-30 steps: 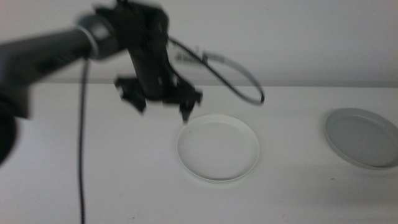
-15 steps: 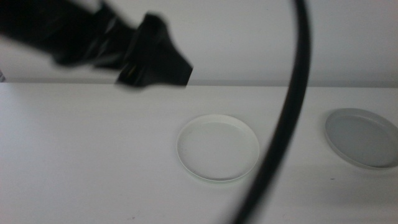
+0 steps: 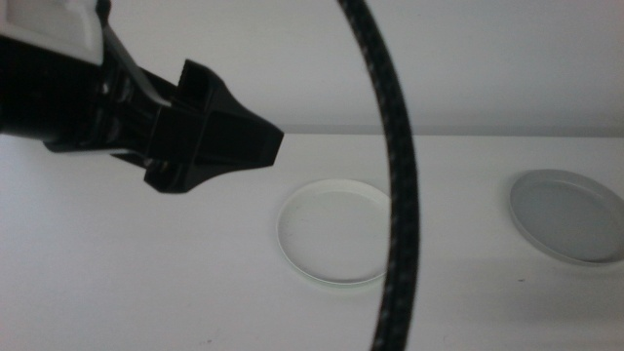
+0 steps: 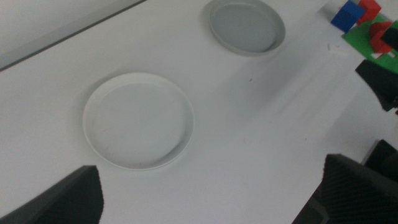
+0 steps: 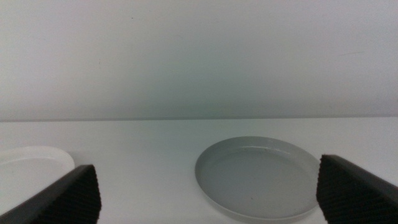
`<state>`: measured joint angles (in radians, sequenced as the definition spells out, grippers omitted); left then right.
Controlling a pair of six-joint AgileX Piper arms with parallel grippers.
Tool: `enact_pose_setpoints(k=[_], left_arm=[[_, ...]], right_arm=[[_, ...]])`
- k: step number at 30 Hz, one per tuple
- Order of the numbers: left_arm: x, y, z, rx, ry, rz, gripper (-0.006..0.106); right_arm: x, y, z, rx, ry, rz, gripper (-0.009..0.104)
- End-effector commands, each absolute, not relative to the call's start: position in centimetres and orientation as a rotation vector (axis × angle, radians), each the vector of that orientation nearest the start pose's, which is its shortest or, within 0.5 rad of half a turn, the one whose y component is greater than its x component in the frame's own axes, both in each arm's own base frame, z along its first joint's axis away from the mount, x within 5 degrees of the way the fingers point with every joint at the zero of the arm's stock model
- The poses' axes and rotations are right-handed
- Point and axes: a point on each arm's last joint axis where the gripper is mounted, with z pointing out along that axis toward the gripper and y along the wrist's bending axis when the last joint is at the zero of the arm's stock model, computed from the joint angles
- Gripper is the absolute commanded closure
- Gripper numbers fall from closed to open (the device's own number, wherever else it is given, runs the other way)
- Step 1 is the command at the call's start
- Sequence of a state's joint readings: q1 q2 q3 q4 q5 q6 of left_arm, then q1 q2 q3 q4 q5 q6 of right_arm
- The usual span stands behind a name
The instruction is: Stack the three bowls on top of each other.
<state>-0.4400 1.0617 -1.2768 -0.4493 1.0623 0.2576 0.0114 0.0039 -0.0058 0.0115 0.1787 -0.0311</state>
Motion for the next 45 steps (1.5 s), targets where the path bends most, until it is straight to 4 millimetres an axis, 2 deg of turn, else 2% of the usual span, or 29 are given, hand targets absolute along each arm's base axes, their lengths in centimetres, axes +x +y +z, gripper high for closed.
enact_pose_setpoints(k=[1, 7, 11, 13, 15, 17, 20, 22, 24, 27, 33, 36, 40, 42, 45], left_arm=[[15.8, -11.3, 42.6, 0.747, 2.208, -0.652, 0.007], [15.8, -11.2, 42.6, 0.750, 2.211, -0.648, 0.007], [15.9, -11.3, 42.6, 0.742, 2.200, -0.647, 0.007], [15.9, -11.3, 42.6, 0.742, 2.200, -0.647, 0.007], [15.9, -11.3, 42.6, 0.742, 2.200, -0.647, 0.007], [15.9, -11.3, 42.6, 0.742, 2.200, -0.647, 0.007], [16.0, -11.3, 42.7, 0.739, 2.196, -0.646, 0.007], [16.0, -11.3, 42.7, 0.739, 2.196, -0.646, 0.007], [16.0, -11.3, 42.7, 0.739, 2.196, -0.646, 0.007], [16.0, -11.3, 42.7, 0.739, 2.196, -0.646, 0.007], [16.0, -11.3, 42.7, 0.738, 2.195, -0.645, 0.007], [16.0, -11.3, 42.7, 0.738, 2.195, -0.645, 0.007], [16.0, -11.2, 42.6, 0.741, 2.196, -0.628, 0.007], [16.0, -11.2, 42.6, 0.741, 2.197, -0.625, 0.007], [16.0, -11.2, 42.6, 0.741, 2.197, -0.625, 0.007]], right_arm=[[5.5, 0.1, 18.7, -0.033, 1.656, -0.014, 0.002], [5.5, 0.1, 18.7, -0.033, 1.656, -0.014, 0.002], [5.5, 0.1, 20.3, 0.004, 1.495, 0.020, 0.002], [5.4, 0.1, 21.2, 0.078, 1.516, 0.104, 0.002], [5.5, 0.2, 23.4, 0.137, 1.565, 0.173, 0.002], [6.3, 0.3, 26.6, 0.169, 1.692, 0.200, 0.002], [8.3, 0.5, 30.4, 0.156, 2.070, 0.169, 0.002], [10.2, 0.5, 32.0, 0.123, 2.299, 0.124, 0.002], [12.0, 0.5, 33.6, 0.125, 2.421, 0.111, 0.002], [14.7, 0.7, 34.6, 0.159, 2.559, 0.137, 0.002], [19.6, 0.7, 33.1, 0.144, 2.737, 0.128, 0.002], [22.1, -1.1, 33.2, 0.250, 2.798, 0.050, 0.002], [25.3, -6.1, 33.1, 0.471, 2.779, 0.040, 0.002], [26.7, -9.4, 32.1, 0.557, 2.773, 0.025, 0.002], [28.4, -13.6, 29.5, 0.584, 2.816, -0.001, 0.002]])
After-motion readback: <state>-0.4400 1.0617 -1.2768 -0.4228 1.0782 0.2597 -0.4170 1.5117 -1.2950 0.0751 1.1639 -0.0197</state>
